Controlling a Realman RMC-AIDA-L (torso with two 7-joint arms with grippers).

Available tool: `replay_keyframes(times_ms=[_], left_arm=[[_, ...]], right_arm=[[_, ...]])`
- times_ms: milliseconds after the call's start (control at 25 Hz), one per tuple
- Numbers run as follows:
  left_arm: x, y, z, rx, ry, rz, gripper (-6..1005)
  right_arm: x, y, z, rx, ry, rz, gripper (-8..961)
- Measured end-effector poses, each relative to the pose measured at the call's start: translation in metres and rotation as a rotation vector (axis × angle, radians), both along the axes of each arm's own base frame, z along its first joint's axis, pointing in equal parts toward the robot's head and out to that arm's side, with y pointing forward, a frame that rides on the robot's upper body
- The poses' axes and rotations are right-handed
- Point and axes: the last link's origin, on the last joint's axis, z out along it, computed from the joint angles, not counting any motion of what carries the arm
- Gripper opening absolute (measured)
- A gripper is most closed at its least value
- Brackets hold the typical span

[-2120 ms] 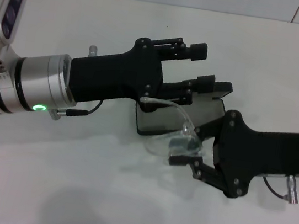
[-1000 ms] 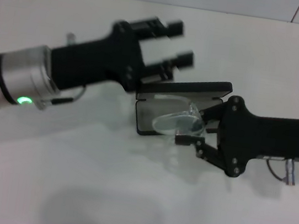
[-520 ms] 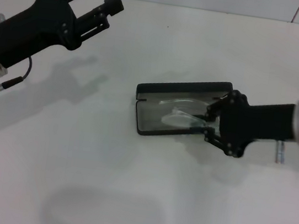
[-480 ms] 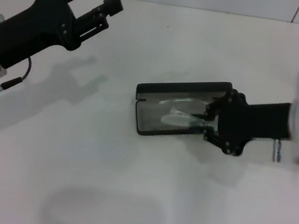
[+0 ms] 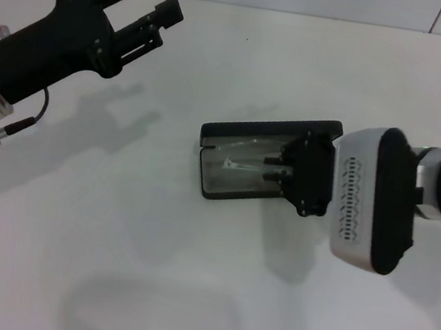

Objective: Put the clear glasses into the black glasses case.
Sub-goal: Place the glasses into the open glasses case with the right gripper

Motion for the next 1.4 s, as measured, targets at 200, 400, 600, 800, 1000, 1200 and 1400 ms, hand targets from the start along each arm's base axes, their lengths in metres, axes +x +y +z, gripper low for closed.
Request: replay_keyframes(times_ms=[200, 400, 600, 800, 1000, 1200, 1400], left_arm=[[0.001, 0.002, -0.001, -0.005, 0.003, 0.002, 599], [0.000, 0.002, -0.003, -0.008, 0.001, 0.010, 599], [0.000, 0.002, -0.004, -0.008, 0.002, 0.014, 599], [0.000, 0.003, -0.006, -0.014, 0.001, 0.021, 599], [0.001, 0.003, -0.009, -0.024, -0.004, 0.023, 599], [0.001, 0.003, -0.009, -0.023, -0.004, 0.024, 599], [0.000, 0.003, -0.009, -0.025, -0.004, 0.027, 599]], right_arm=[[0.003, 0.002, -0.005, 0.018, -0.020, 0.013, 120], [0.005, 0.004, -0.009, 0.039, -0.030, 0.023, 124], [0.006, 0.006, -0.010, 0.065, -0.025, 0.027, 149], [0.008, 0.004, -0.014, 0.062, -0.035, 0.031, 174], [0.011, 0.001, -0.016, 0.054, -0.049, 0.033, 199], [0.013, -0.001, -0.017, 0.052, -0.045, 0.021, 266], [0.010, -0.005, -0.018, 0.042, -0.043, 0.028, 401]])
